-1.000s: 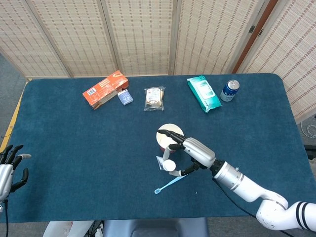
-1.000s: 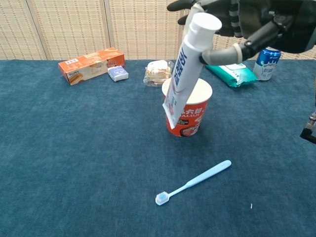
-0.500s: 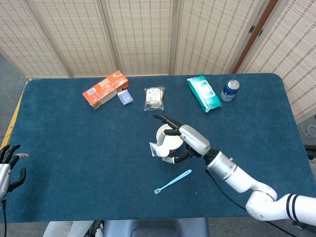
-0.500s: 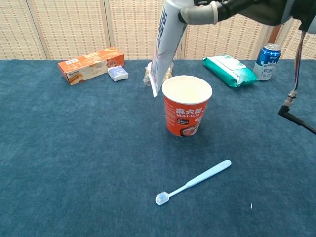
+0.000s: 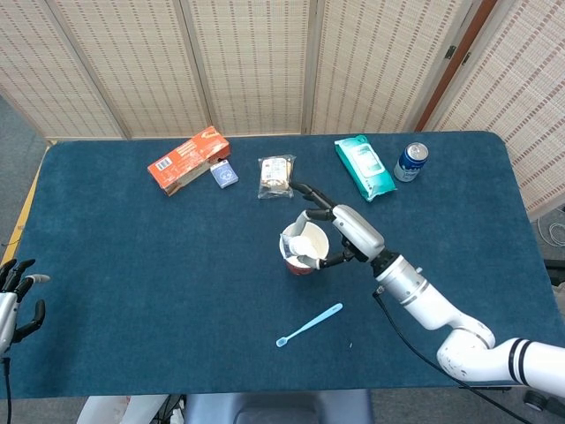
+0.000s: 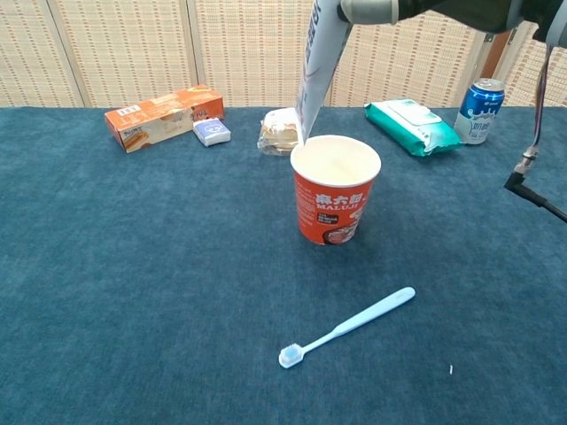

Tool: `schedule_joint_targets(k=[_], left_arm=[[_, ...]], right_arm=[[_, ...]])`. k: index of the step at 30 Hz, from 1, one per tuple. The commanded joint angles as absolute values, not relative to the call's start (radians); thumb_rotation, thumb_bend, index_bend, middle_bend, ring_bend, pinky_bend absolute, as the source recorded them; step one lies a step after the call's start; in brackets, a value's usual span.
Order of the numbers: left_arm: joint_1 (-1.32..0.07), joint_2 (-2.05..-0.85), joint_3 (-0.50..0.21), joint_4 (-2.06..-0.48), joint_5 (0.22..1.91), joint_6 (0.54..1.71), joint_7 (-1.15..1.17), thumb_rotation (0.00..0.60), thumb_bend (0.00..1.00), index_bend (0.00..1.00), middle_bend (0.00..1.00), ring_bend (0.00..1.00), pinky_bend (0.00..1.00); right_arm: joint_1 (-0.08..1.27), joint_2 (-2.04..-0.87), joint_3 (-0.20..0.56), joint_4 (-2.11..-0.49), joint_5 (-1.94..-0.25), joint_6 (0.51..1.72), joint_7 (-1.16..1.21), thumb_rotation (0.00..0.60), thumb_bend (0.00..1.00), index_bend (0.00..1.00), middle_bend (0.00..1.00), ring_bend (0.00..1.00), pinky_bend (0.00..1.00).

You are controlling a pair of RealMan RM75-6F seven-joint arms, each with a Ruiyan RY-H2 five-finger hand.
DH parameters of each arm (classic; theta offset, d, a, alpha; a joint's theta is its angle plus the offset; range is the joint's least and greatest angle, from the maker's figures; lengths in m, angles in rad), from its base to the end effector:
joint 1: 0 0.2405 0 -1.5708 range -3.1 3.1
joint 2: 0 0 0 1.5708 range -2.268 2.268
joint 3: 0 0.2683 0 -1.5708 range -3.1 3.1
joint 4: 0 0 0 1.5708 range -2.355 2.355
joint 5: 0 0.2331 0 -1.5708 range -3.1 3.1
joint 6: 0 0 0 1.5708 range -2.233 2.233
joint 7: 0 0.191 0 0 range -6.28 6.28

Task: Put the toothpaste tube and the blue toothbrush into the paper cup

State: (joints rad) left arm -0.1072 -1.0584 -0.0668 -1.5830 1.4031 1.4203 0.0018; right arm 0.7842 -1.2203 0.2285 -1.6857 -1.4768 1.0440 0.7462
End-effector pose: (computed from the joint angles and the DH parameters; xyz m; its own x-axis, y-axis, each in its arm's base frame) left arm -0.3567 0.2428 0.1688 0.4637 0.0324 0.8854 0.8825 0.0716 -0.4648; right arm -0.0667 -0.3978 0.0592 -0.2498 -0.4915 0.8343 -0.7715 -0.4196 -0.4782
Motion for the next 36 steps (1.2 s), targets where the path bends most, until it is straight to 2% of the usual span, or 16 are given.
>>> schedule_joint_targets(k=[1,36], left_arm=[[-0.108,-1.058,-0.067,-1.583,1.401,1.418,0.001,0.600,0.52,0.32,0.15,0.07,0.16],[-0.107,-1.050,-0.067,-1.585,1.404,1.416,-0.022,0.600,0.52,0.32,0.15,0.07,0.16]], right_arm=[[0.779,-1.230,0.227,-1.662,-1.467,1.040,0.761,0.600,0.18,0.63,0.06,0.00,0.12],[0.776,-1.376,0.189,-1.431,-1.472,0.984,0.960,0.600,0.18,0.63,0.06,0.00,0.12]])
